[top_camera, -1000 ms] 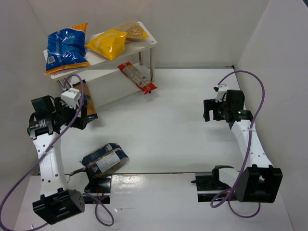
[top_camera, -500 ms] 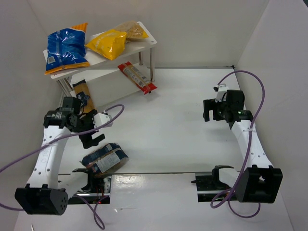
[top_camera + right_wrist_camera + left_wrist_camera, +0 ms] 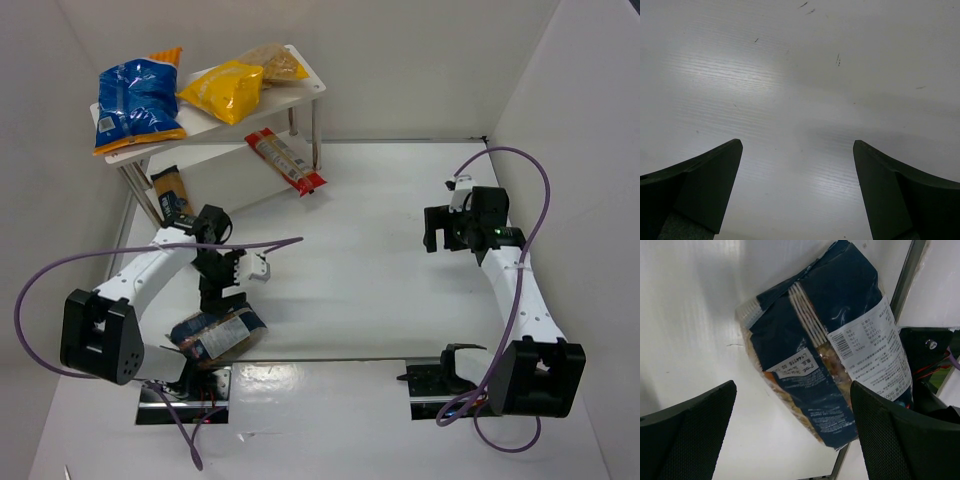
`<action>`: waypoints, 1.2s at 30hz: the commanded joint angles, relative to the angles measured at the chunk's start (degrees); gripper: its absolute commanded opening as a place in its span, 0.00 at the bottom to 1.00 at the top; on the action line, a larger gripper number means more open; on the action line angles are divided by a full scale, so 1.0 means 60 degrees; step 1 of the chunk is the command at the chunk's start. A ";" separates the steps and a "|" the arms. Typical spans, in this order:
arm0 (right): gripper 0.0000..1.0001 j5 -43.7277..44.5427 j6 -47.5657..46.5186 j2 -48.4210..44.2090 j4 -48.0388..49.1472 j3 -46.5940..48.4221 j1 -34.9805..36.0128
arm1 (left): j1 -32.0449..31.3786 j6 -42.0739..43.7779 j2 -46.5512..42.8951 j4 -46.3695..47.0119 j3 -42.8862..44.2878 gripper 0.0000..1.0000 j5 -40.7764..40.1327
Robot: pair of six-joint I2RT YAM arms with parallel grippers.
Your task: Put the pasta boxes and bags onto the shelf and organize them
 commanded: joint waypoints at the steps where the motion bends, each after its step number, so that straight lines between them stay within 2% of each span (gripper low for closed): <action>1: 1.00 0.0091 -0.0052 -0.0061 0.0309 0.0202 -0.0068 | -0.0125 -0.0208 0.0067 0.0549 -0.0597 1.00 0.0095; 6: 1.00 0.0091 -0.0052 0.0027 0.0309 0.0202 -0.0068 | -0.0227 -0.0792 0.0405 0.0930 -0.0730 1.00 0.0212; 10: 1.00 0.0091 -0.0052 0.0027 0.0309 0.0202 -0.0068 | -0.0621 -0.1378 0.0726 0.1399 -0.0730 1.00 -0.0271; 16: 1.00 0.0091 -0.0052 -0.0164 0.0397 0.0202 -0.0068 | -0.1090 -0.1950 0.1531 0.1488 -0.0643 1.00 -0.0184; 18: 1.00 0.0091 -0.0052 -0.0164 0.0397 0.0202 -0.0068 | -0.1193 -0.1951 0.1737 0.1488 -0.0526 0.94 -0.0184; 20: 1.00 0.0091 -0.0052 -0.0164 0.0397 0.0202 -0.0068 | -0.1296 -0.1951 0.2146 0.1197 -0.0394 0.62 -0.0039; 23: 1.00 0.0091 -0.0052 -0.0252 0.0397 0.0202 -0.0068 | -0.1735 -0.2212 0.2981 0.0902 -0.0115 0.00 0.0080; 29: 1.00 0.0003 -0.0052 -0.0427 0.0397 0.0114 -0.0068 | -0.2116 -0.2419 0.3378 0.1254 0.0541 0.00 0.0577; 36: 1.00 0.0003 -0.0052 -0.0515 0.0397 0.0114 -0.0068 | -0.2424 -0.3106 0.2194 0.1677 0.2359 0.00 0.1354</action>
